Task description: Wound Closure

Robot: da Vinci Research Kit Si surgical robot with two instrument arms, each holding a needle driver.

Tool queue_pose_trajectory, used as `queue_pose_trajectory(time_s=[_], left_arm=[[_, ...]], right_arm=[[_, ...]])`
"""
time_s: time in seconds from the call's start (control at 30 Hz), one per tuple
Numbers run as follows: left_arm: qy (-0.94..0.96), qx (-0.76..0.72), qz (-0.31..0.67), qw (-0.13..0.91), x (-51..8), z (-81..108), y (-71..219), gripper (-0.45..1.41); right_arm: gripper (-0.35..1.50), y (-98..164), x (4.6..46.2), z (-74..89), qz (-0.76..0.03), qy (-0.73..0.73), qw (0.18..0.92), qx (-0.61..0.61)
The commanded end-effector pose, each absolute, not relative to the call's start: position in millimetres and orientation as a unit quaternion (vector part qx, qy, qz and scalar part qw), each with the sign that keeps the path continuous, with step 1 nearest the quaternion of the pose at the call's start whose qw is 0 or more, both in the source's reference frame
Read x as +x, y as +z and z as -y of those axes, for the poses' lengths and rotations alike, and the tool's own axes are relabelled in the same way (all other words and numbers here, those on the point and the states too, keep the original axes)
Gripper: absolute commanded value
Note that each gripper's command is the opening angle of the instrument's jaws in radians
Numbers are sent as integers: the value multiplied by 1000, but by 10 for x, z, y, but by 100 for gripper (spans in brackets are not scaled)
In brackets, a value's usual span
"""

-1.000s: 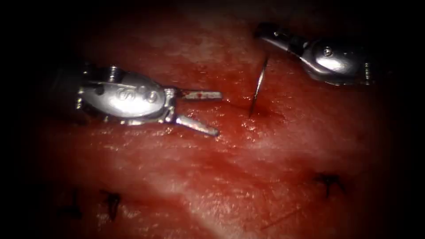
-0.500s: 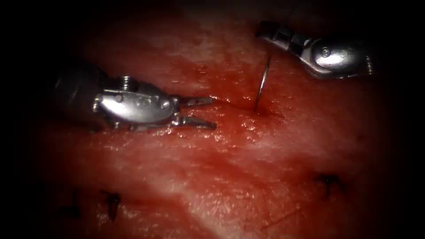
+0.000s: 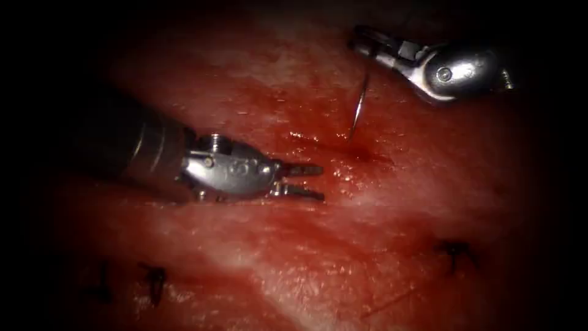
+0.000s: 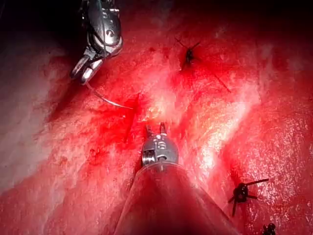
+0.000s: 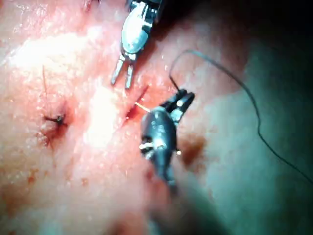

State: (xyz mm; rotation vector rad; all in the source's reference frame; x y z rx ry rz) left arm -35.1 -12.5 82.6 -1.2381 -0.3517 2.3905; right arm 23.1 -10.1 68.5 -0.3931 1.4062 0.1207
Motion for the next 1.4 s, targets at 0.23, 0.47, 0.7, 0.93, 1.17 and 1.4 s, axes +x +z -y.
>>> queue_pose_trajectory(time_s=[0.23, 0.47, 0.7, 0.93, 1.17, 1.4], left_arm=[[862, -436, 140, 217, -343, 139, 845, -5], [861, -433, 151, 221, -344, 147, 856, -5], [859, -432, 162, 221, -341, 156, 860, -3], [859, -433, 164, 217, -336, 158, 858, -3], [859, -433, 165, 216, -335, 160, 857, -3], [859, -434, 167, 215, -334, 161, 853, -3]], right_arm=[[-35, 690, 242, 111, -649, 8, 725, -229], [-35, 695, 245, 115, -645, -23, 720, -256], [-35, 697, 248, 118, -638, -51, 713, -285], [-35, 698, 253, 121, -640, -58, 704, -303], [-35, 700, 253, 115, -634, -96, 690, -335], [-35, 709, 252, 116, -629, -109, 687, -347]])
